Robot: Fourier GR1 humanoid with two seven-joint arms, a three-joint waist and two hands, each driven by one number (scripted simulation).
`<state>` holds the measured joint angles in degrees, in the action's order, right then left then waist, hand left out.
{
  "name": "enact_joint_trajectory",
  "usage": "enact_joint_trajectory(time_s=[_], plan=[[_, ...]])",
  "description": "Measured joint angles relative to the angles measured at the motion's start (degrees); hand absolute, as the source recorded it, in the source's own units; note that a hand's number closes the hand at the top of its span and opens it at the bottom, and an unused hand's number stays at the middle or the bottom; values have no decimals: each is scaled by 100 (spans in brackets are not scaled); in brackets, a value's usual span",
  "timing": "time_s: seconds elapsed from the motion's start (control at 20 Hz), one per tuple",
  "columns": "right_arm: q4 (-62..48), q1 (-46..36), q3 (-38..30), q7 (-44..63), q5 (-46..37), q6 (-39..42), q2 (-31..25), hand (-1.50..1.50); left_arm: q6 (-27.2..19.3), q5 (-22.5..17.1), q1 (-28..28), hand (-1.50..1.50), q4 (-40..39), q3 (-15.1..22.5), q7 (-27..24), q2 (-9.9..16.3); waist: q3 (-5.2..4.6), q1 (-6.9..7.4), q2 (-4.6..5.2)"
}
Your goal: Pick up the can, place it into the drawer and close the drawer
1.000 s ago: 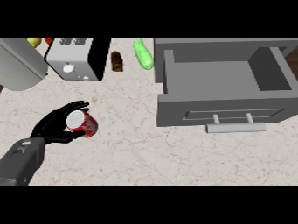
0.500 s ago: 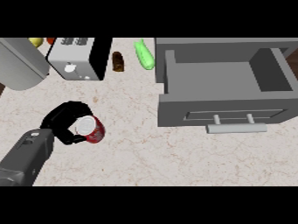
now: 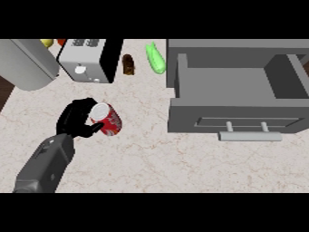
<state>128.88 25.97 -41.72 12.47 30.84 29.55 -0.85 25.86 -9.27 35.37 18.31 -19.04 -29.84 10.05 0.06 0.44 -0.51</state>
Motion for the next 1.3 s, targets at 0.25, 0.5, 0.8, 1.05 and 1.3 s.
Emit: enact_joint_trajectory(time_s=[0.25,0.5,0.8,1.05,1.3], plan=[[177,110,3,92,92,-130,34,-150,-950,-260,31,150,820,-102,200,-458,7,51,-25],[231,265,55,55,110,-133,57,-150,-1636,-337,-75,150,2119,198,754,-809,8,68,-37],[309,181,77,154,106,-251,64,-150,-2587,-587,-192,150,3799,947,1934,-957,4,42,-25],[346,135,122,200,95,-292,61,-150,-3405,-623,-347,150,5140,1591,2841,-990,0,-7,1],[173,65,87,137,50,-187,52,-150,-4106,-505,-14,150,5805,1981,3530,-985,-3,-59,24]])
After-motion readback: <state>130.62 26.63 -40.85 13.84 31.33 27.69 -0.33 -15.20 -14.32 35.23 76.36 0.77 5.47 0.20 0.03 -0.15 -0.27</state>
